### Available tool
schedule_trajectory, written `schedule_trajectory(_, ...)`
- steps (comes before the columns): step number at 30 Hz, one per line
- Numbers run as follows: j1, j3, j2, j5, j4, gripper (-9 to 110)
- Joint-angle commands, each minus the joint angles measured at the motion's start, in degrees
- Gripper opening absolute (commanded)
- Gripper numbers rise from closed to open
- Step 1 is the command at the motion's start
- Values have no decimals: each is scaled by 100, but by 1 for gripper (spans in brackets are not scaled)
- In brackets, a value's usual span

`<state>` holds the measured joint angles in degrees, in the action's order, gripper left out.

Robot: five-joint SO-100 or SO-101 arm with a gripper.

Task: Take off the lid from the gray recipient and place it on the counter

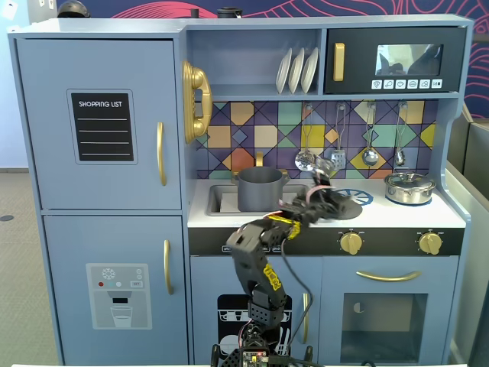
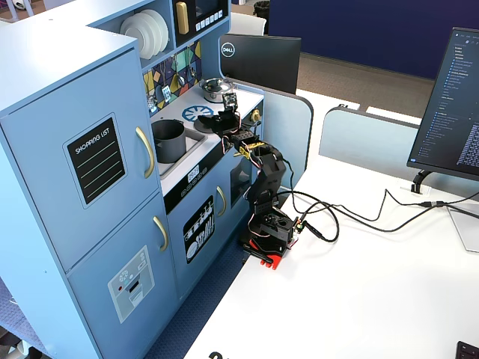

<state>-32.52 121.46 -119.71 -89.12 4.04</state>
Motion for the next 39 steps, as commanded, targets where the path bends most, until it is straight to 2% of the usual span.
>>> schedule_trajectory(1, 527, -483, -2171, -79, -2874, 14)
schedule_trajectory(3, 940, -360, -3138, -185, -4518, 3)
schedule_trajectory(5, 1336, -176, -3823, -360, -5854, 0)
schedule_trajectory(9, 1916, 677, -4570, -352, -7225, 0)
schedule_trajectory(10, 2074, 932, -4667, -18, -7392, 0)
schedule_trajectory(12, 2329, 1591, -4781, 185, -7541, 0)
schedule_trajectory(14, 2698, 2250, -4834, -44, -7752, 0)
schedule_trajectory(20, 3445, 4254, -5396, 668, -7567, 0)
schedule_trajectory(22, 3524, 4614, -5616, 519, -7664, 0)
schedule_trajectory(33, 3217, 5054, -6179, 193, -9105, 3)
schedule_trajectory(39, 3217, 5054, -6240, 255, -9167, 4)
